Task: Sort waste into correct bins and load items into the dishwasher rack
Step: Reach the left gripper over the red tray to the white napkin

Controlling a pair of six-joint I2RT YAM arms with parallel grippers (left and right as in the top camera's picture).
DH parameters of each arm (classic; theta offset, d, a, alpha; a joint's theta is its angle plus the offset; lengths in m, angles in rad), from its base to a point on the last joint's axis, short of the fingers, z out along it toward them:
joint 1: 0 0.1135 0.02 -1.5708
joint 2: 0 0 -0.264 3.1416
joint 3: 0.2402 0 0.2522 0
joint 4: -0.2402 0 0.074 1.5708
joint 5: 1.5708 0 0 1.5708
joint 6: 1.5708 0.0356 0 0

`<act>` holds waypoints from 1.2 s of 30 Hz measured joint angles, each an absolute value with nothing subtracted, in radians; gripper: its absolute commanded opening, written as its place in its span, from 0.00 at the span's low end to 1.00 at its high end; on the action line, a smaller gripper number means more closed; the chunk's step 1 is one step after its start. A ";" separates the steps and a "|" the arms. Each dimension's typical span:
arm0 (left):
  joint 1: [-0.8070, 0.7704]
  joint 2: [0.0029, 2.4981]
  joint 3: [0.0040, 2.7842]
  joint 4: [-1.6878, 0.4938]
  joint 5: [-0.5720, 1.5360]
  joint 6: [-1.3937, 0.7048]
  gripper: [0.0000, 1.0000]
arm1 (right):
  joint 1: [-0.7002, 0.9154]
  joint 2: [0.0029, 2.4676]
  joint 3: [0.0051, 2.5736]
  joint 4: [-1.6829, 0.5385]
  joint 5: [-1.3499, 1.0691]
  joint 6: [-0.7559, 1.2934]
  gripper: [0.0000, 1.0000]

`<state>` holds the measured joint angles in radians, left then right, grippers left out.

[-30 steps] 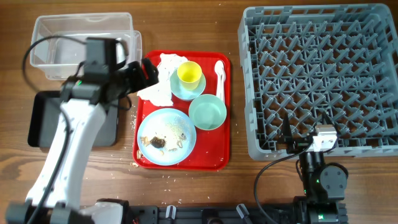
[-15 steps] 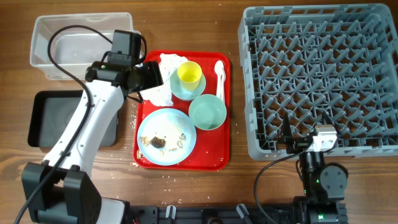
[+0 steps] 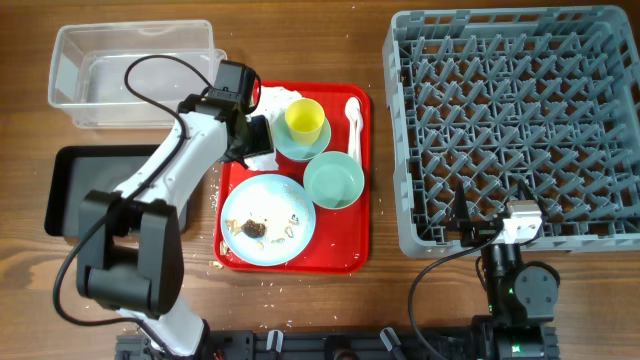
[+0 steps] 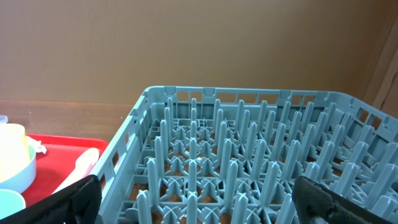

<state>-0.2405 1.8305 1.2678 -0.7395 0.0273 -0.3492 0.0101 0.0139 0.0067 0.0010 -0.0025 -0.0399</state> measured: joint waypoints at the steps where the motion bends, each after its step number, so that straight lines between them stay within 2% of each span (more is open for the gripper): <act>1: -0.241 1.840 1.268 -0.740 0.027 -0.349 0.56 | 0.010 0.014 0.007 0.001 -0.002 -0.040 1.00; 12: -0.241 1.908 1.267 -0.715 0.027 -0.333 0.54 | 0.010 0.014 0.007 0.001 -0.002 -0.040 1.00; 17: -0.241 1.926 1.267 -0.705 0.027 -0.311 0.49 | 0.010 0.014 0.007 0.001 -0.002 -0.040 1.00; 22: -0.241 1.934 1.267 -0.683 0.027 -0.307 0.35 | 0.010 0.014 0.007 0.001 -0.002 -0.040 1.00; 24: -0.241 1.934 1.267 -0.683 0.027 -0.303 0.27 | 0.010 0.014 0.007 0.001 -0.002 -0.040 1.00; 31: -0.241 1.934 1.267 -0.683 0.069 -0.300 0.20 | 0.010 0.014 0.007 0.001 -0.002 -0.040 1.00; 36: -0.241 1.934 1.267 -0.683 0.076 -0.300 0.09 | 0.010 0.014 0.007 0.001 -0.002 -0.040 1.00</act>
<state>-0.2405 1.9343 1.2667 -0.6834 0.0765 -0.3004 0.0101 0.0135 0.0067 0.0010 -0.0025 -0.0399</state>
